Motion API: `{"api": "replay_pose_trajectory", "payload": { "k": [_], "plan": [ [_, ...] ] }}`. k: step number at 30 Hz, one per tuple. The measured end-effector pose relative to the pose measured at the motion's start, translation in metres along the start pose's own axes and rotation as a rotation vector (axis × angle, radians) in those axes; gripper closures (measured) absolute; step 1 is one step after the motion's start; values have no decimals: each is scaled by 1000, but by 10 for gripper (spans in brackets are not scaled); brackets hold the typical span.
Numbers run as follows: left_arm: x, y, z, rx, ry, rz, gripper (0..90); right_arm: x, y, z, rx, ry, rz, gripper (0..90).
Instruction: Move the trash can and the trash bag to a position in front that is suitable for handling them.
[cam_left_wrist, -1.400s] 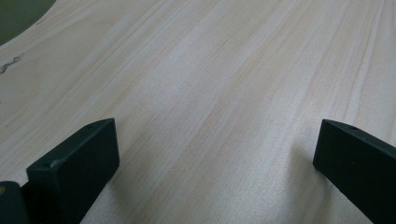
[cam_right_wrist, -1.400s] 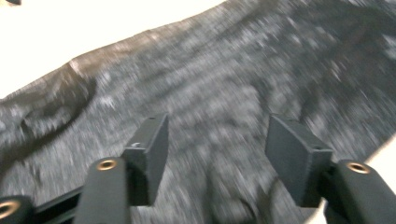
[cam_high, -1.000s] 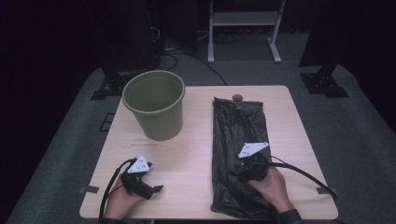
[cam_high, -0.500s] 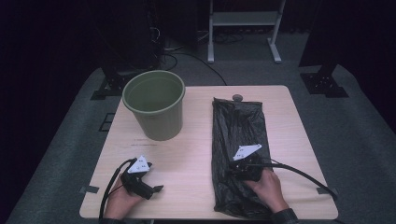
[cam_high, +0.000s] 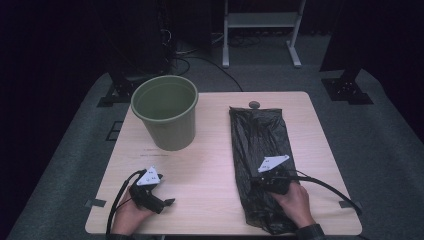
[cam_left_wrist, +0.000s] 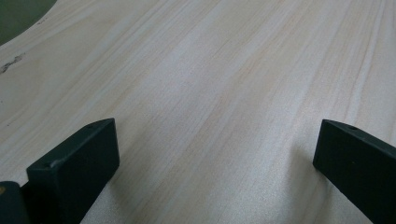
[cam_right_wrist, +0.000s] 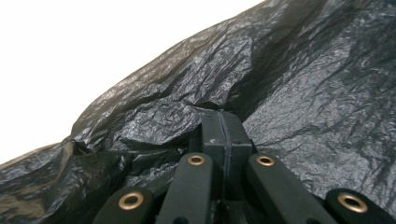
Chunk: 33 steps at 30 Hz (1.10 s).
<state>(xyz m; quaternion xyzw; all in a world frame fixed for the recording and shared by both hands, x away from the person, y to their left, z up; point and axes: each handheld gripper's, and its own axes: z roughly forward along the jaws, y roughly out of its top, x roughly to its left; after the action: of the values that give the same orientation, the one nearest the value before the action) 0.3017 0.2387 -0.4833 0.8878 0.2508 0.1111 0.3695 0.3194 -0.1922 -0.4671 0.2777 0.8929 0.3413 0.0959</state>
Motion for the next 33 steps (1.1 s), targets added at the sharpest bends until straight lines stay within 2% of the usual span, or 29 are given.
{"api": "replay_pose_trajectory", "payload": {
  "k": [6,11,12,16,20,25,26,27,28,29,30,31,33],
  "plan": [
    [0,0,0,0,2,-2,0,-7,-20,-23,10,-5,16,896],
    [0,0,0,0,4,-3,0,-12,-38,-34,37,-23,21,890],
    [0,0,0,0,4,-4,0,-13,-42,-37,30,-21,23,888],
    [0,0,0,0,4,-4,0,-16,-51,-45,22,-25,30,832],
    [0,0,0,0,4,-4,0,-16,-48,-54,-6,-34,44,708],
    [0,0,0,0,4,-4,0,-14,-35,-62,-51,-42,59,485],
    [0,0,0,0,4,-4,0,-14,-35,-62,-51,-42,59,485],
    [0,0,0,0,4,-4,0,-15,-32,-61,-60,-41,61,431],
    [0,0,0,0,4,-4,0,-17,-25,-59,-73,-55,66,302],
    [0,0,0,0,4,-4,0,-17,-25,-59,-73,-55,66,302],
    [0,0,0,0,4,-4,0,-20,-19,-54,-80,-84,68,207],
    [0,0,0,0,4,-4,0,-20,-19,-54,-80,-84,68,207],
    [0,0,0,1,4,-4,0,-26,-14,-46,-115,-67,79,164]
  ]
}}
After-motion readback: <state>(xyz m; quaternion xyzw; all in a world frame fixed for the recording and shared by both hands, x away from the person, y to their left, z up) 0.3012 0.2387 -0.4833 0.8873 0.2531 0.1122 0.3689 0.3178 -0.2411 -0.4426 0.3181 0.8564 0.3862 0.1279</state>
